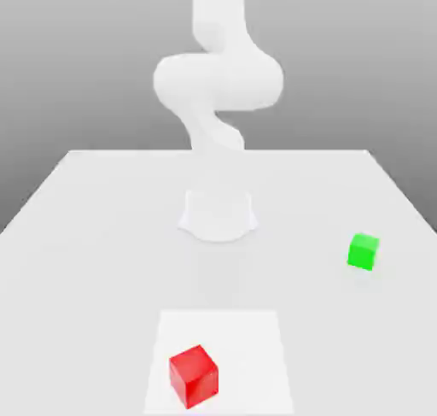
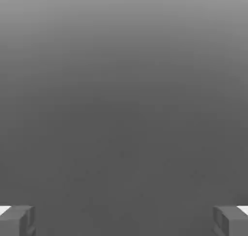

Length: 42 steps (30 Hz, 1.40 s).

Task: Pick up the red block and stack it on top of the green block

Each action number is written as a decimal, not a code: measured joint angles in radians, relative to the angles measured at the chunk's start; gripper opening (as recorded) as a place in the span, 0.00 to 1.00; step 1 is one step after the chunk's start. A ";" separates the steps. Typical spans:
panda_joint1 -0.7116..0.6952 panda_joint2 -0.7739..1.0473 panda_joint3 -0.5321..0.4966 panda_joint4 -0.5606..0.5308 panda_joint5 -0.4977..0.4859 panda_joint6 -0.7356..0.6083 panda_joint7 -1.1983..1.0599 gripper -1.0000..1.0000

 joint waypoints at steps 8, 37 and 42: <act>0.060 0.295 -0.080 -0.070 0.004 0.123 -0.198 0.50; 0.027 1.040 -0.079 -0.184 0.111 0.495 -0.663 0.00; 0.052 0.883 -0.083 -0.216 0.076 0.372 -0.651 0.00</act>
